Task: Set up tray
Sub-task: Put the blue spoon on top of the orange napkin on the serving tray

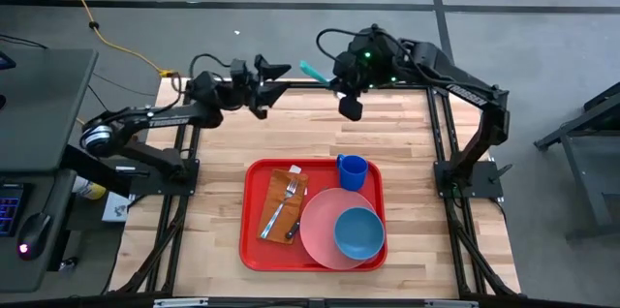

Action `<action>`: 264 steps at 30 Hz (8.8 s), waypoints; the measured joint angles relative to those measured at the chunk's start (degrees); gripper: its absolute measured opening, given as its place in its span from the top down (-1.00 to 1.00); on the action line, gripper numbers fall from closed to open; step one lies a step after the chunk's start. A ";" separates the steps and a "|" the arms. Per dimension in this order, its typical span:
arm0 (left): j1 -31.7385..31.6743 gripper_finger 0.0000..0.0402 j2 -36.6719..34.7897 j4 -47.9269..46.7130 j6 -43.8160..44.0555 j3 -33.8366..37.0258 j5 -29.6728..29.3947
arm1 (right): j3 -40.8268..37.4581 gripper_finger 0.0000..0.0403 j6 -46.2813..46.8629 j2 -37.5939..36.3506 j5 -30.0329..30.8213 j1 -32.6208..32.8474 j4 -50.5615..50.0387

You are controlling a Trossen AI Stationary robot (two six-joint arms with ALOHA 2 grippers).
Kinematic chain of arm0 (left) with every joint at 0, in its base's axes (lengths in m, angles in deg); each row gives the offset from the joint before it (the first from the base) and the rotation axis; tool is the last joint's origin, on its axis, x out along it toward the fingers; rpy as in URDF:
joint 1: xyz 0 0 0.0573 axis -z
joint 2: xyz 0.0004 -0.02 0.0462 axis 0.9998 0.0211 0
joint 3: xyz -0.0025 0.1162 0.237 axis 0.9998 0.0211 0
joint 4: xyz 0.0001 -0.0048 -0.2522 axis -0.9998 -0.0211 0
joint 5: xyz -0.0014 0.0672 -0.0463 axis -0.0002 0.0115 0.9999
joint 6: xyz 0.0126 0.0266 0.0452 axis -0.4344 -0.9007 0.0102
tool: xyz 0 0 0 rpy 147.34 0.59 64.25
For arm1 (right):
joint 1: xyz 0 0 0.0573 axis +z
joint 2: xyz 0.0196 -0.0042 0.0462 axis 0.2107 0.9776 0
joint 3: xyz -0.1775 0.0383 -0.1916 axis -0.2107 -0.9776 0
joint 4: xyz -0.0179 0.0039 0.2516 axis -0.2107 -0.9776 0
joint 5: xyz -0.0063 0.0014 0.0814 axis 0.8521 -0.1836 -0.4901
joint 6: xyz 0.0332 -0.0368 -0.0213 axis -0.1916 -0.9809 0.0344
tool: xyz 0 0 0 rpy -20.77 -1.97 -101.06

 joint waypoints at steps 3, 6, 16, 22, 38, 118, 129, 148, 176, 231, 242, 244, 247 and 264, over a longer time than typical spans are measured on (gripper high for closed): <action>0.04 -0.47 3.22 -0.33 0.35 -2.83 0.07 | 0.00 1.00 -0.08 0.75 -0.19 0.78 0.38; 0.74 -0.47 5.29 -0.04 0.59 -5.21 0.65 | -0.02 1.00 0.18 1.06 -0.46 0.99 1.43; 1.98 -0.47 8.00 0.40 0.57 -8.56 1.73 | -0.02 1.00 0.36 1.11 -1.33 1.17 1.60; 1.93 -0.47 7.97 1.37 0.59 -8.62 1.52 | -0.02 1.00 1.19 2.28 -1.65 1.17 1.58; 3.73 -0.39 7.99 -0.32 -1.62 -8.57 1.58 | -0.02 1.00 1.44 3.55 -3.43 1.17 3.43; 45.38 0.56 -16.68 -76.37 -0.67 -8.53 -101.46 | -0.02 -0.19 1.24 0.18 12.91 -9.54 -14.96; 50.81 0.56 -7.81 -79.74 14.70 -8.53 -101.14 | -0.02 -0.19 -0.72 0.18 5.67 -12.70 -15.01; 51.40 0.56 2.38 -96.79 47.50 -8.53 -87.82 | -0.02 -0.19 -1.32 0.18 3.29 -12.76 -15.79; 51.89 0.56 11.84 -94.45 50.38 -8.79 -76.50 | -0.02 -0.19 -0.05 0.18 2.74 -12.73 -14.74; 54.69 0.24 13.19 -92.12 44.20 -8.51 -59.76 | -0.04 -0.19 -2.74 0.21 1.26 -12.73 -11.66; 54.69 0.51 13.17 -91.95 42.50 -8.51 -62.68 | -0.04 -0.19 -3.53 0.21 0.86 -12.73 -11.66; 54.69 0.56 13.18 -91.87 42.52 -8.51 -62.71 | -0.04 -0.19 -3.57 0.21 0.84 -12.73 -11.68; 54.69 0.62 13.18 -91.82 42.52 -8.51 -62.73 | -0.04 -0.19 -3.77 0.21 0.82 -12.73 -11.66; 54.67 0.65 11.10 -92.05 42.49 -8.56 -68.59 | -0.04 -0.19 -3.94 0.23 0.82 -12.73 -11.29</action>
